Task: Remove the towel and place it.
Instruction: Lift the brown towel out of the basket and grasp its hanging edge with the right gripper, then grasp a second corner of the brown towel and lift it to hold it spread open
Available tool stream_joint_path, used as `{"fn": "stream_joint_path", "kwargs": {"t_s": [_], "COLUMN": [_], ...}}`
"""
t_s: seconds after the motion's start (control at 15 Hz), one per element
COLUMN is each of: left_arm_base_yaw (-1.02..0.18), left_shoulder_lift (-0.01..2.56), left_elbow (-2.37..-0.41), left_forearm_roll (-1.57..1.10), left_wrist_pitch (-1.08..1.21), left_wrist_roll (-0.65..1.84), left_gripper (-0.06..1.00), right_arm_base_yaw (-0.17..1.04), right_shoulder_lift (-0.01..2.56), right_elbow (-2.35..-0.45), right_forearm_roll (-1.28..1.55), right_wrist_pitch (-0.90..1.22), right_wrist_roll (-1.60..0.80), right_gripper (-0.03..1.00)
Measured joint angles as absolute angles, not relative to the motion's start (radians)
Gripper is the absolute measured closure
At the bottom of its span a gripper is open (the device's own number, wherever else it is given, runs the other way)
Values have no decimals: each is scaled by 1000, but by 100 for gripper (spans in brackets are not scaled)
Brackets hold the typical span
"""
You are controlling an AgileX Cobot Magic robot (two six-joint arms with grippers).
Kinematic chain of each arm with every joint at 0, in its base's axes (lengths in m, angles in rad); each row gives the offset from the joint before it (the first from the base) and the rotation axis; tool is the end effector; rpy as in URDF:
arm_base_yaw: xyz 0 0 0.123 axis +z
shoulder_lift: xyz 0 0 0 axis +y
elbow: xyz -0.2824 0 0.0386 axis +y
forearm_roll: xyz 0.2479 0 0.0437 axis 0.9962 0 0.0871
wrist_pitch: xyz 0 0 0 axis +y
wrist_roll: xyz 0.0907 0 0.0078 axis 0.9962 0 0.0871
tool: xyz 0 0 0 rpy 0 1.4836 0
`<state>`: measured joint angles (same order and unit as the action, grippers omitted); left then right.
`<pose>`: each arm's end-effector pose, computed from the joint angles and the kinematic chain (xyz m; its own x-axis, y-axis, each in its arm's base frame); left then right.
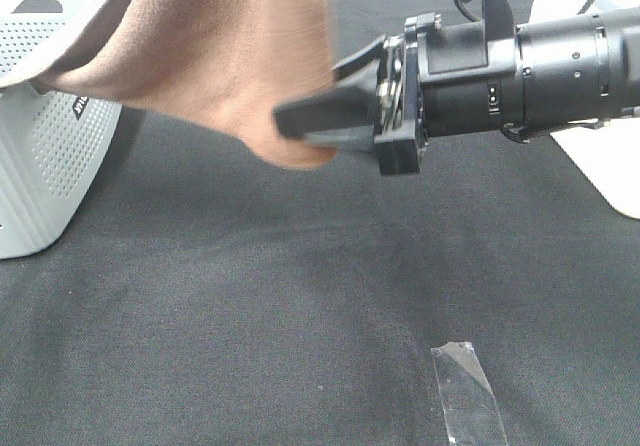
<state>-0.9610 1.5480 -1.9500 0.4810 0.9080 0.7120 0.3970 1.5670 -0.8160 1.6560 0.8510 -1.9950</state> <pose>0.2119 -0.2453 0.5135 0.3796 0.8443 -0.3781 0.4679 0.1774 0.8658 0.2497 0.1787 0.2360 -0.2297 -0.3054 -0.9241 -0.9468 0.2901 0.1395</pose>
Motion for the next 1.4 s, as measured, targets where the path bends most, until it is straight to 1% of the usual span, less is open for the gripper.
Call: {"fn": "stream_joint_path", "kwargs": {"t_s": [0.07,0.13,0.27,0.4,0.53,0.67,0.8,0.87,1.0,1.2,1.27,1.4], "left_arm_base_yaw": [-961,-961,-961,-961,-961,-961,-961,-955,-908,-779,-734,-643], "left_shoulder_lift": [1548,1548,1548,1548,1548,1548,1548,1548,1548,1548,1548,1548], "left_elbow": [-1950,-1950,-1950,-1950,-1950,-1950,-1950,-1950,-1950,-1950,-1950,-1935], "left_forearm_roll": [482,482,482,480,481,516,571,603,611,611,598,552], "left_wrist_pitch": [908,908,924,967,995,992,916,829,695,508,449,352], "left_wrist_roll": [702,684,649,632,628,621,544,438,263,-13,-76,-122], "left_gripper": [94,94,94,94,94,94,94,94,94,94,94,94], "right_arm_base_yaw": [397,397,397,397,397,397,397,397,397,397,397,397], "right_shoulder_lift": [1567,1567,1567,1567,1553,1480,1419,1411,1420,1488,1534,1638], "right_elbow": [-816,-816,-816,-816,-840,-936,-1122,-1271,-1509,-1797,-1889,-2057], "right_forearm_roll": [1661,1665,1669,1669,1648,1492,1173,896,585,299,226,119], "right_wrist_pitch": [849,849,849,844,823,790,765,790,863,954,968,969], "right_wrist_roll": [-1977,-1965,-1935,-1833,-1647,-1413,-1081,-823,-586,-468,-456,-454], "right_gripper": [91,96,96,96,96,96,96,96,96,96,96,96]}}
